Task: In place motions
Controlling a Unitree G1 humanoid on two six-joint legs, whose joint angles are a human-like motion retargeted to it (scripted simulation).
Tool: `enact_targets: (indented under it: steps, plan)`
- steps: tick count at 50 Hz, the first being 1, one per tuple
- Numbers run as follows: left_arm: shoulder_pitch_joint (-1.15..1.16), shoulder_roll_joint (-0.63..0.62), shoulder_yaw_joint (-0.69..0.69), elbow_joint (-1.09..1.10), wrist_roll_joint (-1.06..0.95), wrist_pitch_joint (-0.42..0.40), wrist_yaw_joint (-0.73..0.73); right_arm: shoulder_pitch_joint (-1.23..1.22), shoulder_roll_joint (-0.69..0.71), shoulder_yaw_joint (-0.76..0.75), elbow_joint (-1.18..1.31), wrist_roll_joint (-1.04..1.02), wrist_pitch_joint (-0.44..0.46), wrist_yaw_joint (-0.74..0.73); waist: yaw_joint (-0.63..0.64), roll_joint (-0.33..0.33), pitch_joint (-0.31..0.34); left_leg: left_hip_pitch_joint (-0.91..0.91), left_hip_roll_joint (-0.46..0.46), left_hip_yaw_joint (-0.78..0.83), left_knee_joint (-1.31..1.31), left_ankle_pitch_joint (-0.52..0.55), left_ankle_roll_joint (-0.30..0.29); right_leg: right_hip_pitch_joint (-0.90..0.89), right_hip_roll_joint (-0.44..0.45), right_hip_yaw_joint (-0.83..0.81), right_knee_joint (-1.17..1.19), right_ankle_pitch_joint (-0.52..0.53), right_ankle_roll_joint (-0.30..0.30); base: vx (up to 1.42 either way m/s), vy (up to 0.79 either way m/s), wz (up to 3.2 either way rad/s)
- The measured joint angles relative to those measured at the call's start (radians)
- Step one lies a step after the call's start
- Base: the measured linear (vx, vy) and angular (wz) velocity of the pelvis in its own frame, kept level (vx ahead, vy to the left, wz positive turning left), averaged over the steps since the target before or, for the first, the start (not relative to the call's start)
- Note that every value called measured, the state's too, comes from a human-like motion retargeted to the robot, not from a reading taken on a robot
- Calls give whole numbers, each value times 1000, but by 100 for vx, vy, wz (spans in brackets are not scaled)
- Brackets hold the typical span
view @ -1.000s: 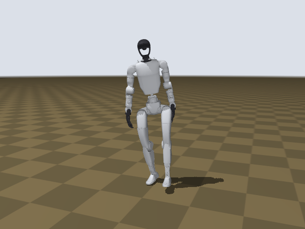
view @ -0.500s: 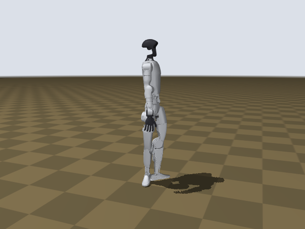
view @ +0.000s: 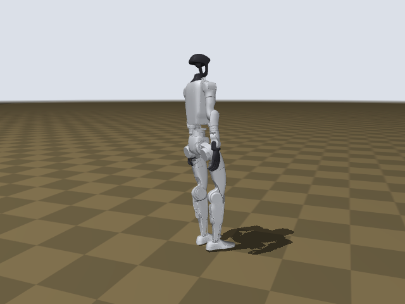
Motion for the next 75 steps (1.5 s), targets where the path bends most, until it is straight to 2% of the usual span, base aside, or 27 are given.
enact_targets:
  steps: [2,5,7,8,15,20,28,30,32,35,38,40,43,45,46,48,50,55,60,65,67,70,72,75]
  plan:
    - [9,8,18,23,-11,4,12,2,3,10,-5,-1,1,8,16,-28,17,44,-22,-24,-23,4,-4,24,13,49,-29,22,-17,17,-16,77]
    - [26,14,37,65,-24,16,32,3,5,6,-32,-6,-3,22,65,-43,25,73,-30,-50,-44,4,-10,60,-39,-155,-9,-8,-6,14,-12,40]
    - [31,10,58,111,-48,20,64,-5,2,-1,-64,-21,-11,27,120,-48,26,74,-24,-32,-49,0,-14,56,-17,-72,2,-27,-2,9,-10,-7]
    - [40,8,67,131,-63,20,79,-6,1,-1,-77,-31,-17,25,122,-46,24,72,-22,-41,-47,-1,-16,67,-22,-102,-10,-28,2,11,-10,34]
    - [108,-1,117,210,-81,27,104,-20,0,16,-87,-36,-19,9,80,-21,-16,45,-14,-120,-21,-8,-19,101,-7,-165,-49,-49,8,15,-8,52]
    - [121,3,125,193,-64,31,92,-9,11,9,-69,-12,-15,43,97,-31,-28,52,-16,-140,-32,-14,-25,112,-5,-184,-51,-68,6,15,-9,19]
    - [87,5,88,120,-43,28,63,10,5,8,-36,-69,-7,48,54,-51,-45,20,-37,-185,39,-38,-42,113,-29,-197,-55,-75,30,11,-5,28]
    - [79,4,76,88,-26,24,50,11,-1,6,-26,-78,-3,42,61,-58,-53,5,-41,-170,71,-43,-54,98,-35,-180,-53,-70,34,6,6,-55]
    - [71,3,65,56,-9,19,37,11,-8,3,-18,-76,1,35,84,-68,-54,-9,-60,-199,102,-38,-39,81,-43,-142,-52,-59,39,4,10,-111]
    - [60,1,50,26,7,8,32,15,-15,-10,-12,-60,5,25,132,-86,-50,-16,-112,-347,131,-22,1,58,-55,-67,-51,-36,45,2,15,-150]
    - [45,2,33,24,13,1,25,15,-18,-25,-14,-36,4,16,177,-98,-37,-2,-139,-485,121,-30,5,31,-60,12,-43,-12,47,-2,20,-169]
    - [34,3,17,32,18,-3,19,10,-23,-33,-21,-27,1,17,174,-94,-28,19,-128,-491,88,-50,-1,19,-54,53,-41,13,45,-7,32,-126]
    - [19,6,1,62,36,4,-5,-2,-28,-60,-57,-60,-9,42,117,-69,-23,52,-111,-371,34,-81,64,-8,-29,105,-35,47,17,-7,31,-108]
    - [15,6,-13,85,48,18,-32,-5,-26,-60,-84,-65,-20,44,65,-37,-21,63,-82,-367,-4,-74,47,-28,1,130,-32,61,-7,-10,27,-132]
    - [9,11,-21,95,55,29,-54,-14,-26,-48,-89,-47,-29,34,35,-25,-21,57,-63,-320,-12,-76,44,-40,-3,93,-29,58,-22,-16,19,-154]
    - [1,22,-48,110,74,46,-97,-29,-26,-28,-96,-15,-41,16,-5,1,-18,53,-33,-236,-26,-87,47,-60,-18,-25,-23,26,-55,-15,15,-203]
    - [-1,31,-83,117,98,52,-112,-32,-26,-20,-103,-6,-46,16,-13,15,-12,63,-13,-163,-45,-101,49,-56,-51,-220,-29,-15,-69,0,13,-275]
    - [29,41,-128,132,153,47,-59,-36,-31,-11,-89,-25,-27,43,35,14,-29,107,18,144,-71,-187,54,-47,-76,-600,-15,-87,-42,28,-1,-356]
    - [66,29,-112,164,152,53,-76,-48,-38,-27,-87,-6,-26,61,-15,46,-45,162,71,471,-47,-285,6,-4,-44,-838,21,-139,2,37,-11,-351]
    - [95,11,-40,144,183,68,-69,-78,-71,-89,-50,122,-26,89,-1,86,-56,232,78,752,-44,-336,-59,106,13,-1012,3,-179,-14,49,-9,-392]
    - [108,1,-20,131,184,66,-57,-82,-89,-124,-23,181,-24,82,-4,95,-68,256,64,825,-40,-343,-80,129,24,-1011,-14,-167,22,55,-6,-304]
    - [128,-7,4,118,182,65,-54,-72,-104,-158,21,251,-23,65,5,112,-109,275,72,926,-16,-324,-108,80,31,-864,-4,-142,-11,63,-14,-266]
    - [149,-6,0,96,171,60,-60,-59,-103,-166,47,283,-17,51,-4,106,-128,276,76,941,24,-281,-97,57,39,-778,-15,-148,-39,53,-12,-195]
    - [144,18,-33,67,148,48,-73,-56,-83,-185,82,305,-3,37,-33,47,-101,301,72,938,137,-169,-34,83,11,-699,-43,-147,-42,38,-17,-126]
